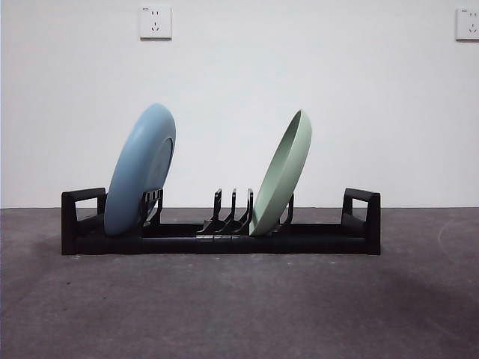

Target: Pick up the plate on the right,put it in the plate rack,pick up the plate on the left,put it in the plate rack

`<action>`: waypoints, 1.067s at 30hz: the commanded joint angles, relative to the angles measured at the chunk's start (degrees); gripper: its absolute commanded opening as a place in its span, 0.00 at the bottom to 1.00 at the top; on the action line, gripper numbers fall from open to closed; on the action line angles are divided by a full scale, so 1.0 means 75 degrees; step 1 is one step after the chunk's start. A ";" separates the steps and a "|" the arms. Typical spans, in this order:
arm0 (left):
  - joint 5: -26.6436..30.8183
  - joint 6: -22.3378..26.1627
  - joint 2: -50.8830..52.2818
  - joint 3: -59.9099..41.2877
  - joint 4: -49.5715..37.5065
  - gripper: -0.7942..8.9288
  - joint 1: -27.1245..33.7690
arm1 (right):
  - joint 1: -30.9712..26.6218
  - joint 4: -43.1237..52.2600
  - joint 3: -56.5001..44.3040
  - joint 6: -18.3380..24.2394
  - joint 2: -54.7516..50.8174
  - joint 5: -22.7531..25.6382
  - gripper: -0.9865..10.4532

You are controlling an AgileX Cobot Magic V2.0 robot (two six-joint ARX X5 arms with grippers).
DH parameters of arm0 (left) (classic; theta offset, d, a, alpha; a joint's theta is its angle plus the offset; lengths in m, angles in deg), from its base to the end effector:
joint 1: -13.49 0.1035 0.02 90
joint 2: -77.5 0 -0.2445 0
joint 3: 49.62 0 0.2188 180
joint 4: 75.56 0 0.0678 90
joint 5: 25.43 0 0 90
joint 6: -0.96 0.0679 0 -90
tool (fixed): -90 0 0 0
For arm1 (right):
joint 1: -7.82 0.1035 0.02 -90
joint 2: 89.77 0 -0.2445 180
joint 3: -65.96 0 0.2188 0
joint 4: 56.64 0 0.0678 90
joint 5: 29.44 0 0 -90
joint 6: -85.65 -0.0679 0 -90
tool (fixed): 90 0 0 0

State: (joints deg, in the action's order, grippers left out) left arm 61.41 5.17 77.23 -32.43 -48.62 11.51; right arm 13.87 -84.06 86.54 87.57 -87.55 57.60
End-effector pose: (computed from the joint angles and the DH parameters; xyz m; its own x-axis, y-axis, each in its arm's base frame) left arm 0.1182 -0.0078 0.1447 0.9808 -0.0891 -0.1737 0.1013 0.9929 0.0627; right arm 0.1162 0.0158 0.1605 0.9753 0.1553 -0.1573 -0.1611 0.9866 -0.0250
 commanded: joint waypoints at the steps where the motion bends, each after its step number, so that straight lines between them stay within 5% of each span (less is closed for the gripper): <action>1: 0.0017 -0.0067 0.0020 -0.0131 -0.0044 0.08 0.0026 | 0.0003 0.0108 -0.0312 -0.0303 -0.0230 -0.0006 0.09; 32: 0.0017 -0.0067 0.0020 -0.0131 -0.0044 0.08 0.0026 | 0.0003 0.0128 -0.0557 -0.0761 -0.0283 0.0041 0.09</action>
State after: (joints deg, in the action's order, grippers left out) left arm 61.41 5.15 77.23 -32.43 -48.62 11.51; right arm 13.87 -83.27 83.24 82.41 -89.54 57.73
